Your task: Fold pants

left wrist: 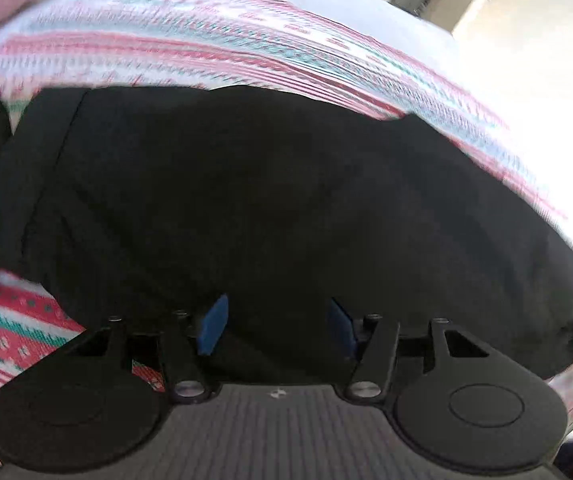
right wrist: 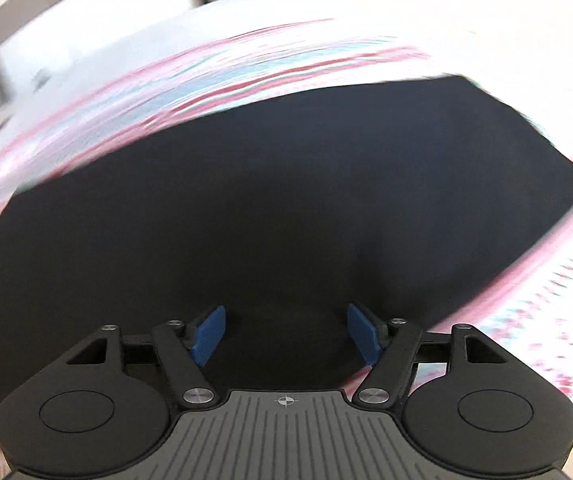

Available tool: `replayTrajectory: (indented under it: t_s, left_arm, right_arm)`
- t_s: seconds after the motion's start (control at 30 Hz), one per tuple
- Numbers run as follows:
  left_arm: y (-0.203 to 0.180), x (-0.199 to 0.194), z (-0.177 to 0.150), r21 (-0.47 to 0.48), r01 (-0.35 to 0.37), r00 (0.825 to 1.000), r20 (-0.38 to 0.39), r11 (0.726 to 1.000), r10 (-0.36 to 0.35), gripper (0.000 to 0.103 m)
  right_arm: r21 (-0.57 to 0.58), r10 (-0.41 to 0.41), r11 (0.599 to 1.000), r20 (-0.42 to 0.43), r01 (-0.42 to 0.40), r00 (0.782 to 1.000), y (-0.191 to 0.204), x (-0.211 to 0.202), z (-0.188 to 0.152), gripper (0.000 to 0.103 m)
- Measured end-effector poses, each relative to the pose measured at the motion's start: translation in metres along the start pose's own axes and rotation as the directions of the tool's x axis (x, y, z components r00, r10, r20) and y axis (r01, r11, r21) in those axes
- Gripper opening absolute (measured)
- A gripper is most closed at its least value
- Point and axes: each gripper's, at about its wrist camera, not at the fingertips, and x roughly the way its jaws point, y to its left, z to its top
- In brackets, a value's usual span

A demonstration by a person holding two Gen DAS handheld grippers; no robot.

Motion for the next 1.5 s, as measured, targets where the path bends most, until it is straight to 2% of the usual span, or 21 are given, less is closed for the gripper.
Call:
replayTrajectory:
  t_s: [0.07, 0.17, 0.2, 0.23, 0.3, 0.33, 0.43, 0.5, 0.57, 0.67, 0.73, 0.8, 0.87, 0.9, 0.93, 0.97, 1.13, 1.2, 1.3, 1.37, 1.5]
  left_arm:
    - [-0.003, -0.002, -0.002, 0.005, -0.013, 1.0, 0.005, 1.0, 0.013, 0.056]
    - [-0.005, -0.002, 0.003, -0.008, -0.026, 1.0, 0.008, 1.0, 0.027, 0.056]
    - [-0.004, -0.003, 0.004, -0.031, -0.023, 1.0, 0.014, 0.999, 0.024, 0.056]
    - [-0.007, -0.004, 0.008, -0.05, -0.013, 1.0, 0.022, 0.999, 0.014, 0.056]
    - [-0.017, -0.005, 0.014, -0.037, 0.01, 0.999, 0.035, 0.999, -0.008, 0.056]
    - [-0.024, -0.008, 0.013, -0.008, 0.017, 0.999, 0.043, 1.0, -0.017, 0.059]
    - [-0.051, -0.006, 0.01, 0.095, 0.026, 0.997, 0.066, 0.995, -0.032, 0.06]
    - [-0.067, 0.001, 0.008, 0.135, 0.038, 0.998, 0.048, 0.99, -0.045, 0.06]
    - [-0.081, 0.01, 0.006, 0.155, 0.054, 0.998, 0.02, 0.986, -0.058, 0.06]
    - [-0.099, 0.02, 0.004, 0.196, 0.064, 0.998, -0.004, 0.979, -0.065, 0.06]
    - [-0.111, 0.024, 0.001, 0.235, 0.057, 0.998, 0.005, 0.97, -0.059, 0.065]
    - [-0.121, 0.026, -0.002, 0.269, 0.051, 0.998, 0.01, 0.962, -0.056, 0.066]
    - [-0.128, 0.03, -0.004, 0.288, 0.048, 0.999, 0.007, 0.956, -0.053, 0.066]
    - [-0.129, 0.03, -0.005, 0.296, 0.043, 0.999, 0.009, 0.954, -0.048, 0.067]
    - [-0.131, 0.03, -0.005, 0.304, 0.037, 0.999, 0.012, 0.952, -0.042, 0.067]
    - [-0.134, 0.032, -0.005, 0.312, 0.035, 0.999, 0.016, 0.949, -0.042, 0.067]
    - [-0.144, 0.039, 0.0, 0.312, 0.045, 0.998, 0.02, 0.949, -0.054, 0.067]
    - [-0.154, 0.046, -0.002, 0.298, 0.075, 0.997, -0.008, 0.952, -0.076, 0.068]
    - [-0.161, 0.05, -0.003, 0.279, 0.128, 0.991, -0.066, 0.952, -0.114, 0.071]
    - [-0.168, 0.049, -0.006, 0.302, 0.154, 0.987, -0.086, 0.941, -0.134, 0.072]
    - [-0.171, 0.051, -0.005, 0.295, 0.177, 0.983, -0.094, 0.939, -0.156, 0.075]
  right_arm:
    - [0.042, 0.002, 0.999, 0.017, -0.003, 1.0, -0.022, -0.002, 0.011, 0.068]
    - [0.148, -0.089, 0.986, 0.034, 0.083, 0.995, -0.066, 0.001, 0.035, 0.068]
    - [0.243, -0.112, 0.965, 0.046, 0.097, 0.993, -0.089, -0.001, 0.043, 0.068]
    - [0.388, -0.14, 0.916, 0.06, 0.106, 0.988, -0.12, -0.006, 0.048, 0.068]
    - [0.586, -0.175, 0.803, 0.064, 0.105, 0.982, -0.168, -0.012, 0.049, 0.068]
    - [0.638, -0.161, 0.766, 0.069, 0.081, 0.985, -0.187, -0.012, 0.05, 0.068]
    - [0.694, -0.058, 0.718, 0.133, -0.052, 0.989, -0.231, -0.008, 0.055, 0.069]
    - [0.711, -0.018, 0.696, 0.159, -0.102, 0.987, -0.247, 0.001, 0.057, 0.068]
    - [0.685, -0.009, 0.719, 0.178, -0.117, 0.984, -0.254, 0.002, 0.061, 0.067]
    - [0.606, -0.039, 0.792, 0.176, -0.077, 0.984, -0.245, 0.008, 0.07, 0.061]
    - [0.59, -0.062, 0.805, 0.184, -0.059, 0.981, -0.241, 0.014, 0.076, 0.06]
    - [0.583, -0.078, 0.811, 0.193, -0.05, 0.978, -0.245, 0.016, 0.075, 0.057]
    - [0.53, -0.123, 0.848, 0.179, 0.009, 0.976, -0.237, 0.017, 0.077, 0.037]
    - [0.506, -0.142, 0.862, 0.169, 0.038, 0.975, -0.234, 0.017, 0.079, 0.023]
    - [0.499, -0.131, 0.866, 0.161, 0.034, 0.978, -0.233, 0.019, 0.081, 0.011]
    - [0.508, -0.113, 0.861, 0.158, 0.017, 0.981, -0.234, 0.018, 0.081, 0.005]
    - [0.564, -0.095, 0.825, 0.207, -0.04, 0.974, -0.237, 0.004, 0.081, 0.004]
    - [0.555, -0.103, 0.83, 0.245, -0.052, 0.964, -0.232, -0.004, 0.083, 0.004]
    - [0.502, -0.147, 0.865, 0.286, -0.018, 0.947, -0.217, -0.014, 0.091, 0.004]
    - [0.448, -0.163, 0.894, 0.344, -0.009, 0.924, -0.201, -0.028, 0.096, 0.004]
    - [0.198, -0.144, 0.979, 0.505, 0.048, 0.851, -0.137, -0.06, 0.101, 0.004]
